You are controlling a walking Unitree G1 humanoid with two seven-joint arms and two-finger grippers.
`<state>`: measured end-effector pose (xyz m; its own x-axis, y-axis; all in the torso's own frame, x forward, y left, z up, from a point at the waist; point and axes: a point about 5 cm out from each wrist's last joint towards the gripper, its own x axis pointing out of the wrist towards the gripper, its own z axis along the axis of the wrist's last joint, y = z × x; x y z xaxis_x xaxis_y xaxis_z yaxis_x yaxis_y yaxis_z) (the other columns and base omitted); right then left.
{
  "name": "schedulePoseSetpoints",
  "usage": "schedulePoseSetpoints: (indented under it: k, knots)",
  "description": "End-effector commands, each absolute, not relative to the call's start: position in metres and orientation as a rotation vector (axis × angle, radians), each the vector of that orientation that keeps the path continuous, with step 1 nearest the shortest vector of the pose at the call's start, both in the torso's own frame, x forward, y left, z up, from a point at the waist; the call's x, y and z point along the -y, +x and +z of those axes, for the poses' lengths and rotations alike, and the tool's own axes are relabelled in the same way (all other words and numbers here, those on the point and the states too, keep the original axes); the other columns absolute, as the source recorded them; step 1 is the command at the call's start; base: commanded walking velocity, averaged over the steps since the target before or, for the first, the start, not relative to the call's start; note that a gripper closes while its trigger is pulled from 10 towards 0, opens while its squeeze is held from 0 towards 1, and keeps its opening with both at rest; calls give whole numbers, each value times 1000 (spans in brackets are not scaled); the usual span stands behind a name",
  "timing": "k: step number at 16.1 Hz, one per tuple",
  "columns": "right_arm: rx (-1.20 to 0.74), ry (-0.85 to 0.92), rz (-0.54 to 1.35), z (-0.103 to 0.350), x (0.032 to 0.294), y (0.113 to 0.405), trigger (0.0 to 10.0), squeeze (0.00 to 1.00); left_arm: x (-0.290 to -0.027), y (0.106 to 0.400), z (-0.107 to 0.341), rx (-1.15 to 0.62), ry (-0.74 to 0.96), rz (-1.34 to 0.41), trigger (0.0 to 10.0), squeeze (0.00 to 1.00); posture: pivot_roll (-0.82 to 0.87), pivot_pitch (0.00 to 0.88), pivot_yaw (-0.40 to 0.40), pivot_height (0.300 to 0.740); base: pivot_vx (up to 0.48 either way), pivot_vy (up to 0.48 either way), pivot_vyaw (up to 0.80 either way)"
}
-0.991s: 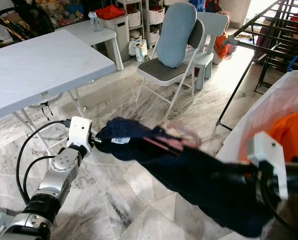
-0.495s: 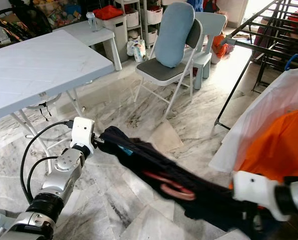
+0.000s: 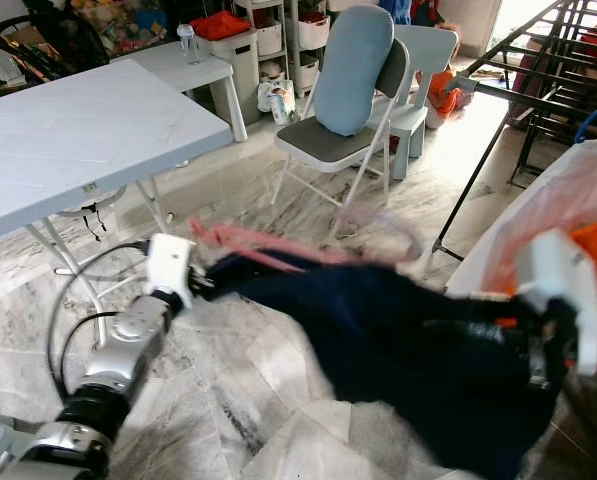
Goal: Hang hanger
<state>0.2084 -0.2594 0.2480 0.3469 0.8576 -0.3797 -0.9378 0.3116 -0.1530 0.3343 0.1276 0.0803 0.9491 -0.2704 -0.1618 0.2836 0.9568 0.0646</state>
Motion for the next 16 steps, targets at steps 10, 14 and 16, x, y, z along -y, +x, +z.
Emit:
schedulePoseSetpoints:
  k: [10, 14, 16]
  knots:
    - [-151, -632, 876, 191, 214, 270, 10000, 0, -79, 296, 74, -146, 11, -686, 10000, 1000, -195, 0, 49, 740, 0, 0, 0]
    - [-124, -662, 862, 171, 204, 289, 10000, 0, -73, 264, 90, -33, 189, -1008, 10000, 1000, -172, 0, 43, 740, 0, 0, 0]
    - [-116, -650, 854, 166, 203, 297, 10000, 0, -82, 259, 100, -8, 224, -1051, 10000, 1000, -159, 0, 40, 740, 0, 0, 0]
